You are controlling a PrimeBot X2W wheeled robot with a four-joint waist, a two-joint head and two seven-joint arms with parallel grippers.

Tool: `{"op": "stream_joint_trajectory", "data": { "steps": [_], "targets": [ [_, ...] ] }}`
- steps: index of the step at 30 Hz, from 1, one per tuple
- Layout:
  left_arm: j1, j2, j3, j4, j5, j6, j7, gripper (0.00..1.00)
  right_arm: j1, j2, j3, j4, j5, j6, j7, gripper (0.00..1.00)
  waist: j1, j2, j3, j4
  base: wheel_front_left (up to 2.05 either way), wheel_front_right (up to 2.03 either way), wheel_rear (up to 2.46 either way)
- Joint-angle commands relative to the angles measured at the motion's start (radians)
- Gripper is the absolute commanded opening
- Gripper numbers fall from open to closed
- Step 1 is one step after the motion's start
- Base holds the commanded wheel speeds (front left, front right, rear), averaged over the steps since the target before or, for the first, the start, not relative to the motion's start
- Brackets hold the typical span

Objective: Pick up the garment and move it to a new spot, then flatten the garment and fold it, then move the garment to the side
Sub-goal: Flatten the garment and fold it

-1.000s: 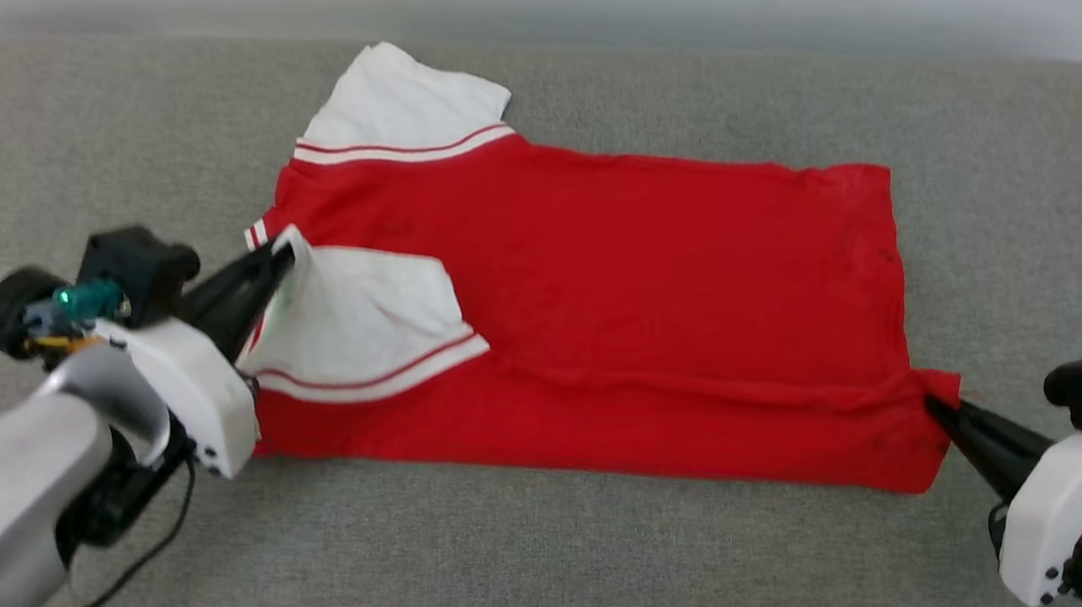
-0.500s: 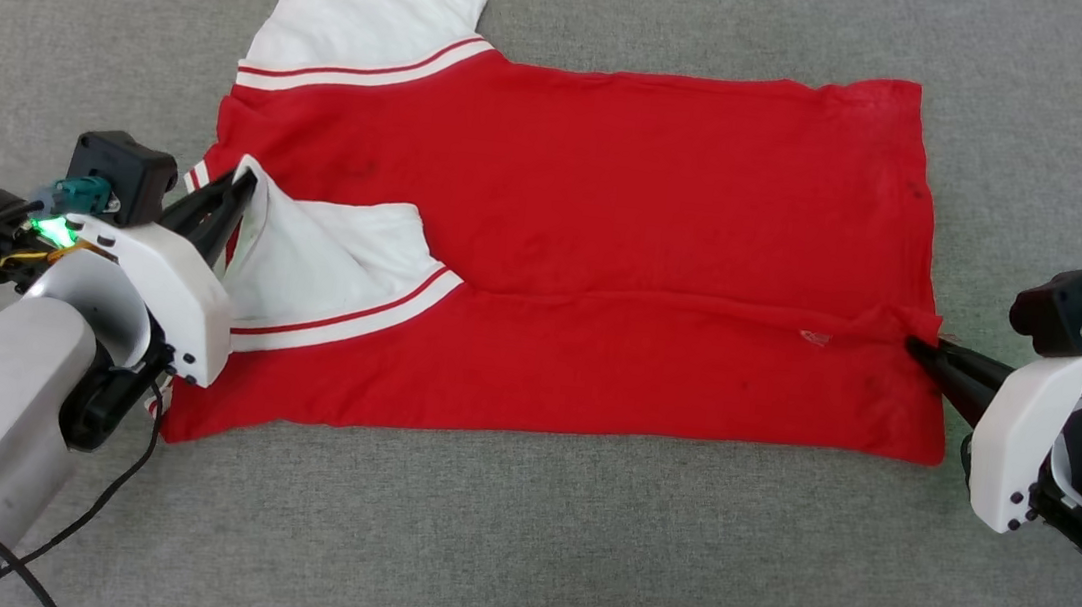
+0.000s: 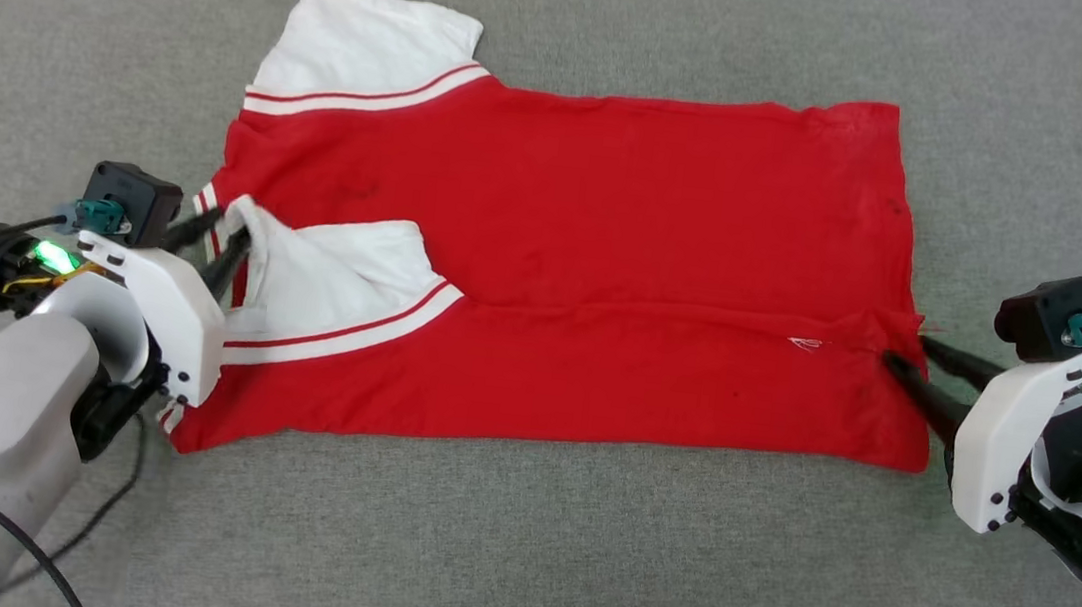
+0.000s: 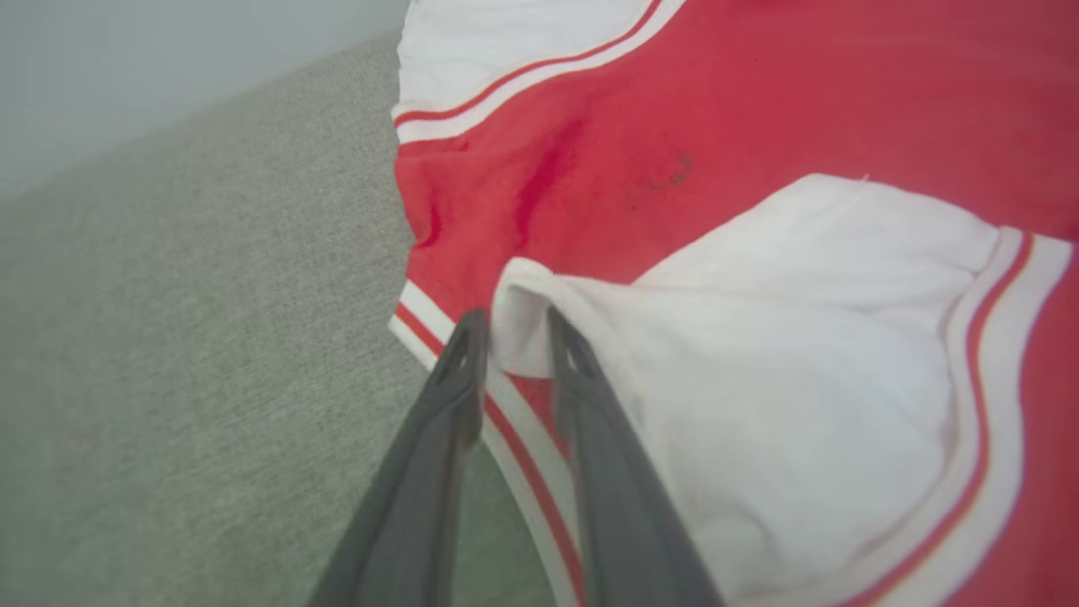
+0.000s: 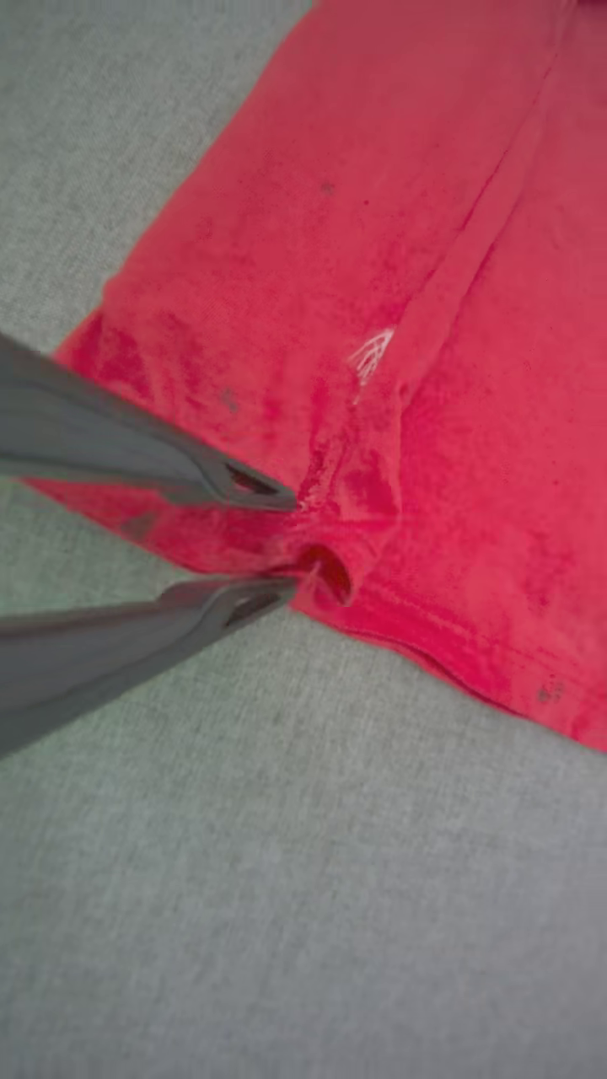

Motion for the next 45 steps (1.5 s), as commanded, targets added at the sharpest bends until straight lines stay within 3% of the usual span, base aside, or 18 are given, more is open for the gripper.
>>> {"op": "stream_joint_trajectory", "data": {
  "steps": [1, 6, 10, 23, 27, 37, 45],
  "targets": [
    [-0.024, -0.002, -0.004, 0.004, 0.010, -0.004, -0.018, 1.00, -0.004, -0.001, 0.003, 0.001, 0.006, -0.001, -0.019, 1.00, -0.0001, -0.0001, -0.028, 0.007, 0.00, 0.00, 0.00],
    [-0.052, 0.020, -0.013, -0.017, 0.026, -0.011, -0.022, 1.00, 0.024, -0.031, 0.009, -0.014, 0.013, -0.001, -0.068, 1.00, -0.0001, -0.0001, -0.080, 0.018, 0.00, 0.00, 0.00],
    [-0.077, 0.060, -0.038, -0.070, 0.031, -0.013, 0.069, 1.00, 0.045, -0.056, 0.004, -0.037, 0.013, -0.001, -0.091, 1.00, -0.0001, -0.0001, -0.108, 0.027, 0.00, 0.00, 0.00],
    [-0.128, 0.206, -0.132, -0.361, -0.199, -0.028, 0.710, 1.00, 0.067, -0.062, -0.023, -0.104, -0.020, -0.001, -0.076, 1.00, -0.0001, -0.0001, -0.131, 0.027, 0.00, 0.00, 0.00],
    [-0.119, 0.224, -0.152, -0.403, -0.268, -0.028, 0.847, 1.00, 0.062, -0.055, -0.029, -0.119, -0.026, -0.001, -0.063, 1.00, -0.0001, -0.0001, -0.120, 0.016, 0.00, 0.00, 0.00],
    [-0.065, 0.223, -0.205, -0.351, -0.306, -0.003, 0.959, 1.00, 0.042, -0.033, -0.017, -0.130, -0.012, -0.001, -0.022, 1.00, -0.0001, -0.0001, -0.081, -0.019, 0.00, 0.00, 0.00],
    [-0.006, 0.175, -0.250, -0.267, -0.303, -0.008, 0.952, 1.00, 0.026, -0.024, 0.011, -0.123, -0.007, -0.001, -0.013, 1.00, -0.0001, -0.0001, -0.058, -0.037, 0.00, 0.00, 0.00]
  ]
}}
